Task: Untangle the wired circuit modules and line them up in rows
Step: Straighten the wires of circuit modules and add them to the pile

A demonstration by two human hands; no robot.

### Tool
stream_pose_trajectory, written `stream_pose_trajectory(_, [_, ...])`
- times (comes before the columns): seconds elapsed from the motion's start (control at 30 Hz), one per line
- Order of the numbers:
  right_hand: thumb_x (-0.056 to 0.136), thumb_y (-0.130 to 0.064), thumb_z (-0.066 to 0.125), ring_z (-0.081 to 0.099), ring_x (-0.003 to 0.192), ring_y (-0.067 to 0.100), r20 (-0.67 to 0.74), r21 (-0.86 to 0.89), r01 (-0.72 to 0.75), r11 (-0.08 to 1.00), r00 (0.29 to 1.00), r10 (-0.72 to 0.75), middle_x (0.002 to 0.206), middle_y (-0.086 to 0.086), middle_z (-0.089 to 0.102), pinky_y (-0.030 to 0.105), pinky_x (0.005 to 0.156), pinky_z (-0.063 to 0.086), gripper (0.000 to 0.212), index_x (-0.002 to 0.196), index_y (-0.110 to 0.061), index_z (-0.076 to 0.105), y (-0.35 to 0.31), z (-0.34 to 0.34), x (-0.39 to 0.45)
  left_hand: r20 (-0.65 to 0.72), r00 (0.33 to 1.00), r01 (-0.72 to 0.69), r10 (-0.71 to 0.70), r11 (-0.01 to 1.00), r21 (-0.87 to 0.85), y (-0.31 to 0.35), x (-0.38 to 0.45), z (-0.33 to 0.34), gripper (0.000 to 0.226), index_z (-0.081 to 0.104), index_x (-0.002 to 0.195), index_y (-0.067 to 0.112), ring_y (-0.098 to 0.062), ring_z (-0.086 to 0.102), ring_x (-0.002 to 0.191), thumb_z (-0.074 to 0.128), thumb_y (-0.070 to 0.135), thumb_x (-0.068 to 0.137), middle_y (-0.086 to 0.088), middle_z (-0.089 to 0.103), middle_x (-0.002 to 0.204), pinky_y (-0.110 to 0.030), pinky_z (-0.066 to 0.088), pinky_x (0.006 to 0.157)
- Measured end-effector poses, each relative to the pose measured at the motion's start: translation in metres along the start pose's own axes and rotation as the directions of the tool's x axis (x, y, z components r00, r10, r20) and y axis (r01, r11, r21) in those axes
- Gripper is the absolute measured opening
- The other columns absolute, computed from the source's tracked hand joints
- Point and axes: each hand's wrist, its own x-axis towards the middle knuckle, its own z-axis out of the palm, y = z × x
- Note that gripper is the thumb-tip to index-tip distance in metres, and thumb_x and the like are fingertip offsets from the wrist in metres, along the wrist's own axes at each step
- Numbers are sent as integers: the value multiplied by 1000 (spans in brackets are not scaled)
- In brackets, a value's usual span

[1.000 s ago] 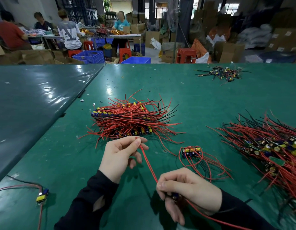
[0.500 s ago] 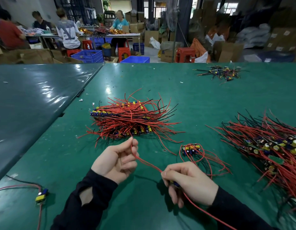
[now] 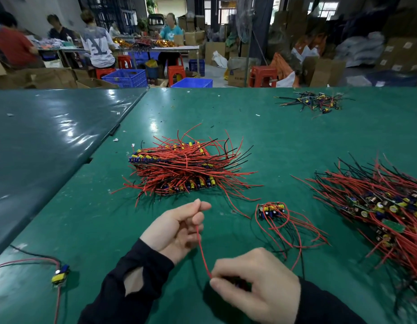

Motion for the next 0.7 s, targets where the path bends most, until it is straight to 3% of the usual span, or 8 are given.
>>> stream_pose_trajectory(0.07, [90, -43, 46, 43, 61, 22, 11, -146, -17, 989, 1000, 19, 64, 3, 52, 34, 55, 37, 21, 83, -25, 51, 2, 2, -1, -18, 1000, 6, -6, 1000, 13, -4, 0, 4, 16, 66, 73, 11, -9, 50, 43, 59, 25, 73, 5, 41, 46, -21, 50, 46])
stream_pose_trajectory(0.13, [87, -49, 42, 46, 66, 26, -66, -223, -124, 967, 992, 112, 63, 5, 49, 35, 59, 39, 23, 88, -27, 48, 6, 2, -1, 2, 999, 44, -44, 996, -82, 1, -2, 3, 16, 67, 67, 9, -9, 49, 38, 60, 22, 73, 4, 37, 43, -29, 57, 52])
stream_pose_trajectory(0.3, [81, -44, 48, 44, 53, 18, -259, 11, -302, 953, 920, 295, 50, -3, 44, 38, 58, 44, 23, 65, -27, 49, 12, 2, 0, 122, 986, 121, -114, 991, -50, 9, -10, 3, 16, 64, 66, 5, -4, 30, 28, 58, 18, 74, 5, 29, 41, -18, 46, 40])
stream_pose_trajectory(0.47, [86, -35, 54, 45, 46, 14, -308, 122, -238, 964, 914, 265, 50, 2, 51, 36, 55, 43, 25, 63, -25, 51, 6, 2, 1, 157, 982, 71, -101, 980, 186, 2, -12, 10, 18, 61, 69, 4, -2, 25, 29, 56, 20, 76, 6, 26, 42, -15, 38, 37])
stream_pose_trajectory(0.57, [88, -31, 54, 46, 45, 16, -268, 197, -191, 962, 933, 240, 49, 4, 53, 38, 54, 44, 26, 64, -21, 52, 4, 0, 2, 97, 995, -14, 1, 990, 137, 3, -10, 9, 18, 64, 72, 6, -3, 26, 31, 57, 22, 76, 7, 28, 44, -14, 33, 34])
stream_pose_trajectory(0.7, [91, -20, 55, 47, 42, 7, -103, 364, -191, 912, 965, 243, 45, -1, 56, 25, 51, 43, 27, 64, -17, 55, 1, -3, 4, -89, 956, -280, 280, 960, 8, 5, -4, 5, 21, 63, 82, 2, -6, 46, 36, 49, 15, 91, 3, 47, 48, -18, 48, 42])
